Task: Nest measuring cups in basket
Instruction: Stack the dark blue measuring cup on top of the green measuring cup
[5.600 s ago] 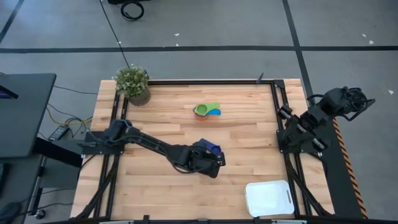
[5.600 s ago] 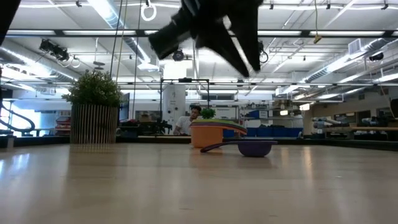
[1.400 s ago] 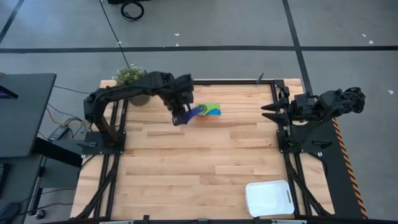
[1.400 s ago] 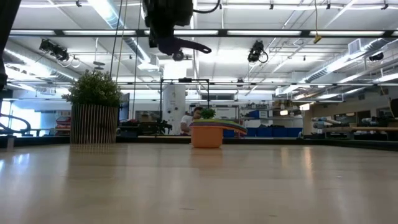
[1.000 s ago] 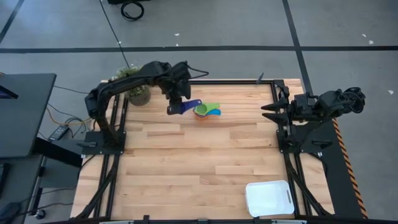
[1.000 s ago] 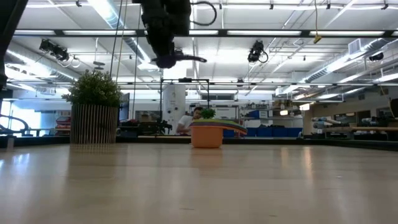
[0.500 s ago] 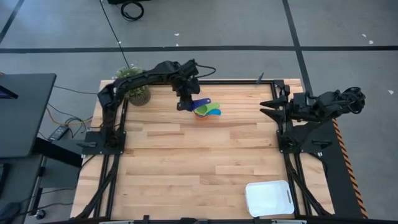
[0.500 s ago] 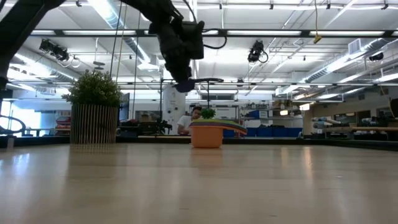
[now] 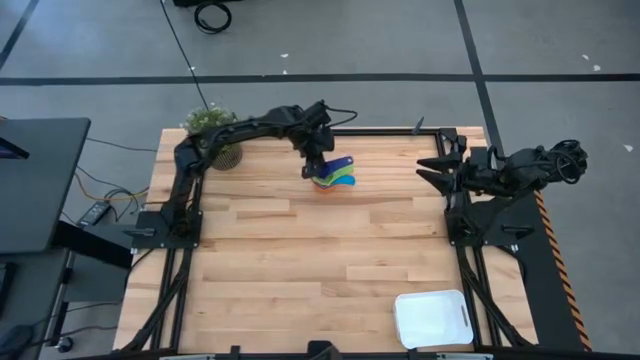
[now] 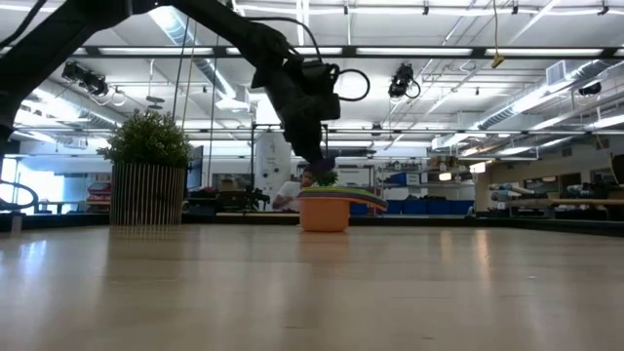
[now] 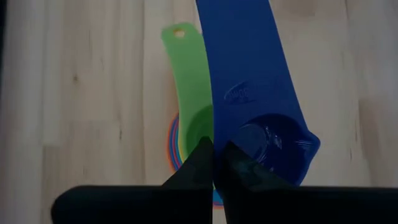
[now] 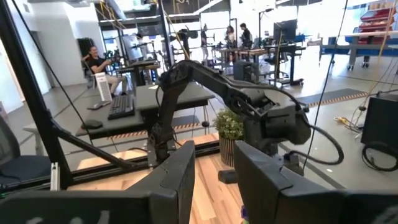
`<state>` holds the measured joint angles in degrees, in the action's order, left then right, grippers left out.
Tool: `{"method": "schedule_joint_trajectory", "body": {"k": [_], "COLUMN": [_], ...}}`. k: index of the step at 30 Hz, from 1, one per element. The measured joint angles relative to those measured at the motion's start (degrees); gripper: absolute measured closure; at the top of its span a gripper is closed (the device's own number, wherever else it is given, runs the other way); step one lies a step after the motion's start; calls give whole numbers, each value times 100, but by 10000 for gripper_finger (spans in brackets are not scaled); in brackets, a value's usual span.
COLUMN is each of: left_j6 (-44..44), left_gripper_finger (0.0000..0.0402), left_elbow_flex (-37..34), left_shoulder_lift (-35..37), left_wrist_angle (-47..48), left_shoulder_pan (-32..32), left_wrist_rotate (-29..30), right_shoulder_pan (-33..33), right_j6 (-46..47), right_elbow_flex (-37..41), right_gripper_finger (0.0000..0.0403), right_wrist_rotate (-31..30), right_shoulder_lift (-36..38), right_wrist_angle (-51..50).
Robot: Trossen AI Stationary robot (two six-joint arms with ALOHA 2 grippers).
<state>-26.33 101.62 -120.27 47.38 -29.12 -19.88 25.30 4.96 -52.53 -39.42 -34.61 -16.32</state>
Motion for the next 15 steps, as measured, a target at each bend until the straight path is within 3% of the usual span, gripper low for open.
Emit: {"method": "schedule_joint_trajectory", "body": {"k": [11, 15], "left_j6": [-55, -136], "left_gripper_finger": [392, 372], "left_elbow_flex": [-2, 0], "left_shoulder_lift": [-262, -273], "left_wrist_angle": [-141, -208], "left_shoulder_pan": [9, 11], "left_wrist_rotate": [11, 116], "right_shoulder_pan": [0, 0], "right_j6": [1, -1], "right_elbow_flex": [0, 1], "right_gripper_finger": [286, 286], "right_wrist_rotate": [-2, -4], "right_shoulder_lift": [0, 0], "right_wrist_angle": [36, 66]}}
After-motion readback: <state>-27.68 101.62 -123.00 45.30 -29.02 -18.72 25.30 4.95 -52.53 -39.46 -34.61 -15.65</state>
